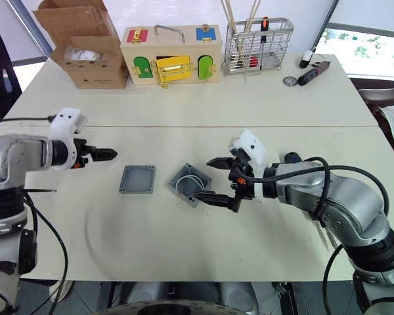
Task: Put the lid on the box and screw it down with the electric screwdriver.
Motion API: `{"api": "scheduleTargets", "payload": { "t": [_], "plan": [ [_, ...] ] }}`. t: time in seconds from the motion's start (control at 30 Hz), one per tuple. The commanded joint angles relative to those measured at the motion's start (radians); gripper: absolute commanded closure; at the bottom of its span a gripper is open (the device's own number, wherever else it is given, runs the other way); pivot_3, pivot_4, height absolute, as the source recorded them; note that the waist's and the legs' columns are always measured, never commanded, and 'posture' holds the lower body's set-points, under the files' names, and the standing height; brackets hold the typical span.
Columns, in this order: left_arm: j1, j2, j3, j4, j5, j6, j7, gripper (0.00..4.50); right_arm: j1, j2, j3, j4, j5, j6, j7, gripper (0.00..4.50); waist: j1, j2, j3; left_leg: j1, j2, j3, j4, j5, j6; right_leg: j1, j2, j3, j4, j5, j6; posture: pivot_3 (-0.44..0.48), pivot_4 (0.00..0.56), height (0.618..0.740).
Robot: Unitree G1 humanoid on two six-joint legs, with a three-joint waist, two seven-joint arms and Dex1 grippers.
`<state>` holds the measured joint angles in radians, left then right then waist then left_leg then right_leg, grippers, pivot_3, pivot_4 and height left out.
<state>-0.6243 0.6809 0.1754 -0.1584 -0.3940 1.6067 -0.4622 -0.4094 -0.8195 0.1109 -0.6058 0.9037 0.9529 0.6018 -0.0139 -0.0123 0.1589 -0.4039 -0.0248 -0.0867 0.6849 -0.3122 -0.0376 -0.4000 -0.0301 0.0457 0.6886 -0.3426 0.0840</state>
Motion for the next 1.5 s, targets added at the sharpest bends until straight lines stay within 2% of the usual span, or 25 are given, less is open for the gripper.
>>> {"api": "scheduleTargets", "payload": {
  "t": [0.03, 0.33, 0.6, 0.7, 0.77, 0.8, 0.83, 0.9, 0.93, 1.03, 1.13, 1.2, 1.3, 1.4, 1.5],
  "plan": [
    [0.012, -0.018, 0.026, -0.025, -0.159, 0.008, 0.157, 0.43, -0.023, 0.009, 0.007, -0.007, -0.036, -0.012, 0.024, 0.0, 0.003, 0.0, 0.0, 0.0, 0.0, 0.0, 0.0, 0.0, 0.0, 0.0, 0.0, 0.0, 0.0, 0.0, 0.0, 0.0, 0.15, 0.74],
    [0.027, -0.05, -0.042, -0.005, -0.472, 0.008, 0.489, 0.43, -0.019, 0.07, -0.026, -0.035, -0.035, 0.024, -0.023, 0.0, 0.003, 0.0, 0.0, -0.001, -0.001, 0.0, 0.0, 0.003, -0.005, -0.002, -0.001, 0.0, 0.002, 0.0, 0.0, 0.0, 0.15, 0.74],
    [0.013, 0.055, -0.213, -0.015, -0.568, 0.008, 0.595, 0.43, 0.013, 0.101, -0.044, -0.061, -0.052, 0.034, -0.077, 0.0, -0.001, 0.0, -0.001, 0.0, -0.001, 0.002, 0.0, 0.003, -0.006, -0.004, -0.001, 0.002, 0.005, 0.0, 0.0, 0.0, 0.15, 0.74],
    [0.007, 0.086, -0.248, -0.016, -0.589, 0.008, 0.597, 1.26, 0.032, 0.112, -0.047, -0.075, -0.054, 0.036, -0.096, 0.0, -0.001, 0.001, -0.001, 0.0, -0.001, 0.002, 0.0, 0.004, -0.006, -0.004, -0.001, 0.002, 0.006, 0.0, 0.0, 0.0, 0.15, 0.74],
    [0.017, 0.1, -0.259, -0.019, -0.605, 0.008, 0.6, 2.25, 0.041, 0.115, -0.051, -0.08, -0.056, 0.035, -0.105, 0.0, -0.001, 0.001, -0.001, 0.0, -0.001, 0.002, 0.0, 0.004, -0.007, -0.004, -0.001, 0.002, 0.006, 0.0, 0.0, 0.0, 0.15, 0.74],
    [0.023, 0.106, -0.261, -0.02, -0.61, 0.008, 0.602, 2.91, 0.044, 0.116, -0.053, -0.082, -0.055, 0.036, -0.108, 0.0, -0.001, 0.001, -0.001, 0.001, -0.001, 0.002, 0.0, 0.004, -0.007, -0.004, -0.001, 0.003, 0.007, 0.0, 0.0, 0.0, 0.15, 0.74],
    [0.026, 0.108, -0.263, -0.02, -0.613, 0.008, 0.605, 3.2, 0.045, 0.116, -0.054, -0.082, -0.056, 0.035, -0.109, 0.0, -0.001, 0.001, -0.001, 0.001, -0.001, 0.002, 0.0, 0.004, -0.007, -0.004, -0.001, 0.003, 0.007, 0.0, 0.0, 0.0, 0.15, 0.74],
    [0.03, 0.109, -0.262, -0.018, -0.62, 0.008, 0.613, 4.25, 0.045, 0.113, -0.056, -0.082, -0.054, 0.036, -0.11, 0.0, -0.003, 0.001, -0.001, 0.001, -0.001, 0.002, 0.0, 0.004, -0.007, -0.004, -0.001, 0.003, 0.008, 0.0, 0.0, 0.0, 0.15, 0.74],
    [0.033, 0.107, -0.258, -0.018, -0.621, 0.008, 0.618, 4.45, 0.046, 0.11, -0.059, -0.082, -0.052, 0.037, -0.109, 0.0, -0.003, 0.002, -0.002, 0.002, -0.001, 0.003, 0.0, 0.004, -0.007, -0.004, 0.0, 0.003, 0.009, 0.0, 0.0, 0.0, 0.15, 0.74],
    [0.035, 0.102, -0.249, -0.015, -0.623, 0.008, 0.629, 4.45, 0.044, 0.105, -0.066, -0.078, -0.049, 0.042, -0.107, 0.0, -0.004, 0.002, -0.002, 0.003, -0.001, 0.003, -0.001, 0.003, -0.005, -0.004, 0.0, 0.004, 0.01, 0.0, 0.0, 0.0, 0.15, 0.74],
    [0.002, 0.046, -0.172, 0.005, -0.584, 0.008, 0.616, 4.45, 0.03, 0.126, -0.107, -0.054, -0.025, 0.05, -0.13, 0.0, -0.002, 0.002, -0.002, 0.004, -0.001, 0.003, -0.001, 0.003, -0.005, -0.003, 0.0, 0.004, 0.01, 0.0, 0.0, 0.0, 0.15, 0.74],
    [-0.059, 0.035, -0.141, 0.021, -0.542, -0.09, 0.538, 4.45, -0.002, 0.177, -0.163, -0.013, 0.016, 0.054, -0.179, 0.0, 0.003, 0.001, -0.001, 0.004, -0.001, 0.003, -0.001, 0.003, -0.005, -0.003, 0.0, 0.004, 0.01, 0.0, 0.0, 0.0, 0.15, 0.74],
    [-0.154, -0.001, -0.052, 0.081, -0.489, -0.327, 0.42, 4.45, -0.069, 0.261, -0.23, 0.053, 0.052, 0.066, -0.275, 0.0, 0.007, -0.001, 0.0, 0.002, -0.001, 0.002, 0.0, 0.006, -0.011, -0.004, 0.0, 0.002, 0.011, 0.0, -0.001, 0.0, 0.15, 0.74],
    [-0.216, -0.069, 0.008, 0.128, -0.412, -0.645, 0.282, 4.45, -0.157, 0.382, -0.266, 0.139, 0.072, 0.049, -0.381, 0.0, 0.0, -0.001, 0.0, 0.0, -0.001, 0.002, 0.0, 0.007, -0.013, -0.006, 0.0, 0.002, 0.01, 0.0, -0.001, 0.0, 0.15, 0.74],
    [-0.256, -0.138, 0.029, 0.195, -0.373, -0.784, 0.205, 4.45, -0.226, 0.451, -0.275, 0.193, 0.067, 0.038, -0.422, 0.0, -0.006, 0.0, -0.001, -0.001, -0.001, 0.004, -0.003, 0.007, -0.013, -0.009, -0.001, 0.002, 0.01, 0.0, -0.001, 0.0, 0.15, 0.74]
  ]
}}
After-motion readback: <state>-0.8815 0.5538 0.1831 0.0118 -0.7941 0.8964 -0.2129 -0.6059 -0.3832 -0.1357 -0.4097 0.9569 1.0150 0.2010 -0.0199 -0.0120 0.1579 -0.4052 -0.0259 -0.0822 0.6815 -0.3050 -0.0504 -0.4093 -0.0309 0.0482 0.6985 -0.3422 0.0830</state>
